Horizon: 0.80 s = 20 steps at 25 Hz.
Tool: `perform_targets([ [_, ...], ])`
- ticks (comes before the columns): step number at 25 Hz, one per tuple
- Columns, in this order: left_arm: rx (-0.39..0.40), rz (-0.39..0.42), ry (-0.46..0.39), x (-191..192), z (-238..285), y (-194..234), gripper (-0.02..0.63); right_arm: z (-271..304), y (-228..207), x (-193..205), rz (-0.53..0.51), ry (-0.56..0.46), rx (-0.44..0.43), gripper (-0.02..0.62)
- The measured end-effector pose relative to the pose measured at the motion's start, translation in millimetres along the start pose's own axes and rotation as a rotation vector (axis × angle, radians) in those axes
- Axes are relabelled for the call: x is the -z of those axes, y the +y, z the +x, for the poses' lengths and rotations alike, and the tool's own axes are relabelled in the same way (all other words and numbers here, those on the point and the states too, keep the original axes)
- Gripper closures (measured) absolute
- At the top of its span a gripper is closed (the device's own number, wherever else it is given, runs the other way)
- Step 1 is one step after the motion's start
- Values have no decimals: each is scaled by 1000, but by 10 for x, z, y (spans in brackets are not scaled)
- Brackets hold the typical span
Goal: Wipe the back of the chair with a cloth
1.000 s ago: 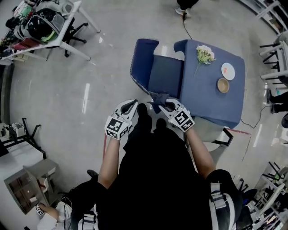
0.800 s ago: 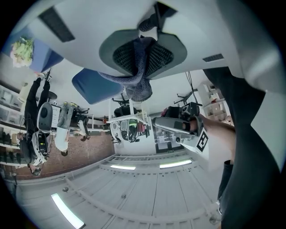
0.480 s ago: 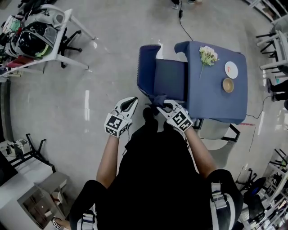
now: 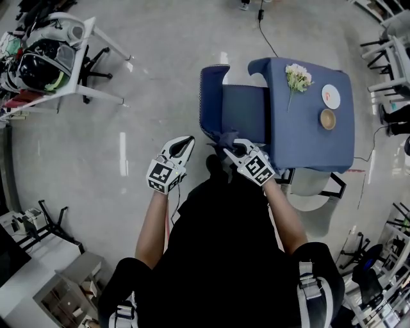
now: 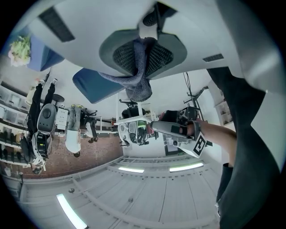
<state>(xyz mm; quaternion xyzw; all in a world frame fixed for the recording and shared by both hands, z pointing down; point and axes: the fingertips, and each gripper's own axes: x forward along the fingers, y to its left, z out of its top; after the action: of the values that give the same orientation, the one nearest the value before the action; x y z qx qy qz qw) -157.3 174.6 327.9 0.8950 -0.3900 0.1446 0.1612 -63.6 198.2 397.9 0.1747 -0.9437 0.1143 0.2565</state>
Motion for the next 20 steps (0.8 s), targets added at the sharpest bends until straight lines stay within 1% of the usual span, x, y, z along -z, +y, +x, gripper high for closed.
perform_targets([
  [4,-6,-9,5,18,45,95,581,127,-46,-13,-12,4,-10,534],
  [8,-30,-31,14,37,137,193,581,249,-107,-51,-31,11,-41,534],
  [14,-63,-66,20,47,483,372,581,497,-377,13,-74,42,-113,534],
  [17,-87,-78,33,117,697,527,581,636,-520,36,-84,47,-143,534],
  [20,-115,-107,41,197,852,665,581,749,-623,68,-82,51,-163,534],
])
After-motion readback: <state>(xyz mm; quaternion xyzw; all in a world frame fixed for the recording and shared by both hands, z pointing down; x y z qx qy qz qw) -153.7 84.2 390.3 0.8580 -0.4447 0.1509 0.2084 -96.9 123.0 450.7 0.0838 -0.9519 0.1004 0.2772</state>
